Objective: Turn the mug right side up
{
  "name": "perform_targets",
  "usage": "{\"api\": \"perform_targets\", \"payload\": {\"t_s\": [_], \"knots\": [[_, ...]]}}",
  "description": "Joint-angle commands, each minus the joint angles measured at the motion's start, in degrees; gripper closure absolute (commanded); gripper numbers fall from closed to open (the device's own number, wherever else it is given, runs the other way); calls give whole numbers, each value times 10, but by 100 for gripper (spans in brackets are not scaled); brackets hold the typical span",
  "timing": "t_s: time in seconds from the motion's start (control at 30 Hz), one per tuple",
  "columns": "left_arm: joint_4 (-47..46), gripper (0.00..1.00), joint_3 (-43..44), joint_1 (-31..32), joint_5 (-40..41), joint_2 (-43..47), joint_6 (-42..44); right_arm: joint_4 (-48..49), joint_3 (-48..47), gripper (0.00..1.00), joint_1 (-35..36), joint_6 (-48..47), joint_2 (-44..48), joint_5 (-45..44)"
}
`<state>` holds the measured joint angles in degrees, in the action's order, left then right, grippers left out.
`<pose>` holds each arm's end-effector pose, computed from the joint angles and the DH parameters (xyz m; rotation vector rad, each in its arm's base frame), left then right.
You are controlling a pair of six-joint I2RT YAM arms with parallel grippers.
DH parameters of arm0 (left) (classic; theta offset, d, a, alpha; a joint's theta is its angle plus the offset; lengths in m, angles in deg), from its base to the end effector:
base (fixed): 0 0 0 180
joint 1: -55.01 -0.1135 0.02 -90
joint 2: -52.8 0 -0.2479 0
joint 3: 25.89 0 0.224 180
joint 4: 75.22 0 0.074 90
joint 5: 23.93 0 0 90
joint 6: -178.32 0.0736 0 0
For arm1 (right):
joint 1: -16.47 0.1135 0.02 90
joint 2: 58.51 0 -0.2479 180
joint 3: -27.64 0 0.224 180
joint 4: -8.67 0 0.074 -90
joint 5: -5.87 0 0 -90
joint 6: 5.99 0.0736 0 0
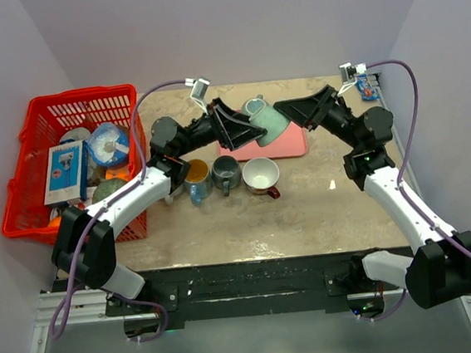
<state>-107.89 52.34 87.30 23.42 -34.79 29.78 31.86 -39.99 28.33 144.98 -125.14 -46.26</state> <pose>0.2678 -0.2282 0.3755 0.4535 1.4334 -1.7539 0.2512 0.0989 0.3991 -0.0816 1.3834 1.4613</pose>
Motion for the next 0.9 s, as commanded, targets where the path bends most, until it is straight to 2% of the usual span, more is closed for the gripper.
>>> {"api": "perform_targets", "payload": {"t_s": [0.0,0.03,0.1,0.13,0.23,0.3,0.4,0.43,0.47,0.5,0.6,0.63,0.7,0.73,0.87], "knots": [[-54,100,-2,-2,21,7,-12,31,-2,59,-3,8,11,-12],[-54,100,-4,-2,23,8,-13,29,-5,72,-3,6,10,-10],[-55,100,-6,-2,24,8,-14,19,-10,87,-3,0,12,-8],[-55,100,-6,-2,25,8,-14,4,-16,99,-3,-15,12,-6],[-53,99,-6,-3,23,8,-13,-34,-26,100,-3,-52,21,-9],[-49,91,-6,-2,24,9,-10,-58,-32,100,-3,-76,27,-10],[-29,72,-5,-2,25,13,11,-122,-49,100,-3,-136,38,-10],[-4,54,-2,-3,27,17,20,-164,-60,100,-3,-153,41,-11],[13,46,0,-4,28,21,47,-193,-67,100,-3,-199,46,-21],[32,34,1,-4,39,25,65,-226,-77,100,-3,-224,49,-31],[132,20,10,-8,83,57,149,-353,-115,100,-3,-322,55,-74],[194,19,15,-9,97,63,172,-419,-137,100,-3,-347,53,-85],[256,12,33,-9,146,76,235,-510,-169,100,-3,-421,45,-144],[314,11,40,-9,162,79,252,-532,-176,100,-3,-466,43,-159],[421,8,65,-10,224,87,322,-602,-198,100,-2,-568,33,-231]]}}
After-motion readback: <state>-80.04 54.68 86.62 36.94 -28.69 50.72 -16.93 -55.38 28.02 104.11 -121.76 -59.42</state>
